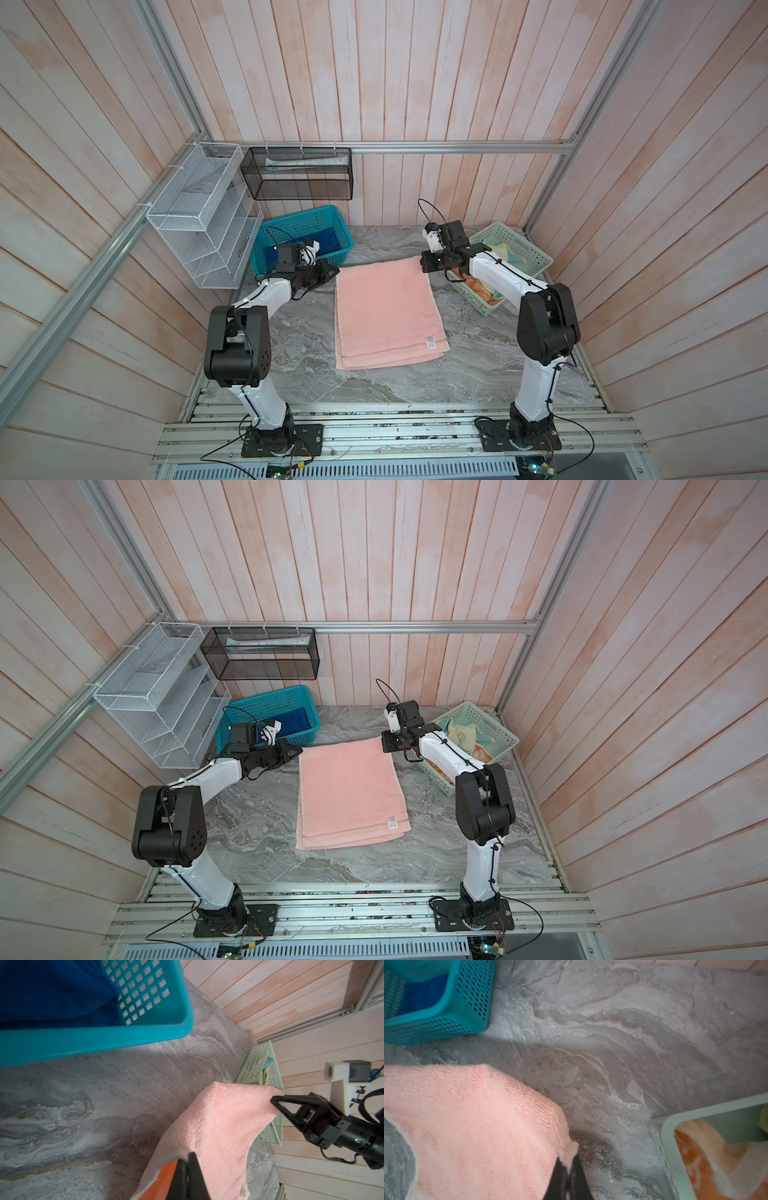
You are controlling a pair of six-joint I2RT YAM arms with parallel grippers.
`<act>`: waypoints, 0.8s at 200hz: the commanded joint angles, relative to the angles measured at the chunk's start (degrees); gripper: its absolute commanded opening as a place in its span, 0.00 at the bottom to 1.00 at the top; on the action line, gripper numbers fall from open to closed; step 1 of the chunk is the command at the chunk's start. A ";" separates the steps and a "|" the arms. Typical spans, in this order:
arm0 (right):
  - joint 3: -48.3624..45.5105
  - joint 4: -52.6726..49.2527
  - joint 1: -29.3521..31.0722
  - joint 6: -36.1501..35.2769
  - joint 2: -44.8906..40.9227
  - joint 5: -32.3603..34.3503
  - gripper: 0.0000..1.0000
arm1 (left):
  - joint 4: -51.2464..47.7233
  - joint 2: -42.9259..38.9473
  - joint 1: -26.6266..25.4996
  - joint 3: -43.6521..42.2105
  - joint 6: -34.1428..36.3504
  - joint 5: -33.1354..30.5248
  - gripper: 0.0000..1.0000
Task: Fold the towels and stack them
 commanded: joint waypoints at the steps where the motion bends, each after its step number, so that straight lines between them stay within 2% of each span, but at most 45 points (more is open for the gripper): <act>1: -5.07 1.61 0.11 -1.00 -4.37 0.71 0.00 | -0.13 -3.03 0.38 -1.63 1.14 2.10 0.00; 52: -22.61 9.99 0.46 1.09 -13.68 -1.19 0.00 | 5.62 -9.61 -0.65 -13.54 -0.83 3.92 0.00; 87: -30.15 12.63 1.64 1.96 -18.55 -1.93 0.00 | 9.09 -13.08 -1.42 -21.41 -2.87 3.78 0.00; 149: -41.25 9.97 2.75 4.35 -29.06 -3.71 0.00 | 4.43 -23.49 -2.20 -32.40 -5.66 0.47 0.02; 160: -44.04 9.18 2.75 5.20 -31.53 -4.14 0.12 | 3.18 -26.14 -2.26 -35.12 -7.41 -0.35 0.10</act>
